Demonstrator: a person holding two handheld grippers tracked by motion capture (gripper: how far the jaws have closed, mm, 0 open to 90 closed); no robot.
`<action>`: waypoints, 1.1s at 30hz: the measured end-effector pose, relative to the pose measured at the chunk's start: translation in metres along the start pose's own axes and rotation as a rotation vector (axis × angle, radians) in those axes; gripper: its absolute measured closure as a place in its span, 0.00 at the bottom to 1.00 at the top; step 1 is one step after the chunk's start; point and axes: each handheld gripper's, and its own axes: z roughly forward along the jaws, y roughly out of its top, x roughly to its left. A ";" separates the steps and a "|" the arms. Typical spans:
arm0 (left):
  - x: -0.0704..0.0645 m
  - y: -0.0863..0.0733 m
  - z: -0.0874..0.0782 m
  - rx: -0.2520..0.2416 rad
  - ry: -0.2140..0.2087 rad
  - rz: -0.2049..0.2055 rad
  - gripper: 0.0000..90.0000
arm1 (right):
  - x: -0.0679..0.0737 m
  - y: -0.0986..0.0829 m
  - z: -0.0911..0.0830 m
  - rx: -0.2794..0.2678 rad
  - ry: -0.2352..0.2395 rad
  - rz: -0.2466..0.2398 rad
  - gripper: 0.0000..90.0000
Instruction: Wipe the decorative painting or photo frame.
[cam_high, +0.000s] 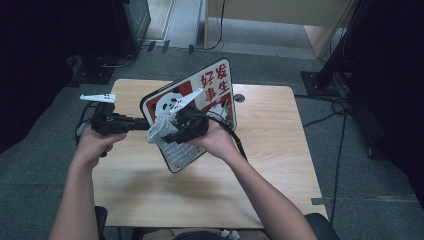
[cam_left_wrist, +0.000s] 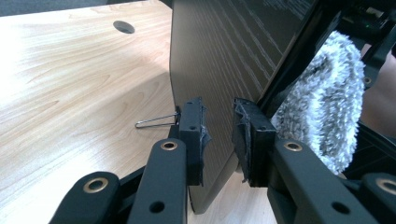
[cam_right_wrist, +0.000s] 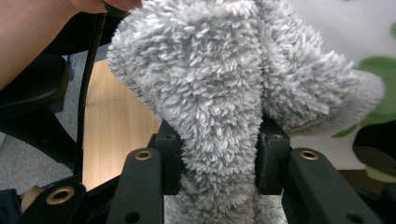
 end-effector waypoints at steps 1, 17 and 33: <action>0.000 0.000 0.000 -0.001 0.001 0.000 0.82 | 0.000 -0.001 0.001 -0.003 0.000 0.001 0.69; 0.000 -0.001 0.000 0.004 0.004 -0.001 0.82 | -0.009 -0.024 0.008 -0.019 0.040 0.023 0.68; 0.000 -0.001 0.001 0.006 0.005 -0.002 0.81 | -0.012 -0.040 0.017 0.003 0.045 0.026 0.68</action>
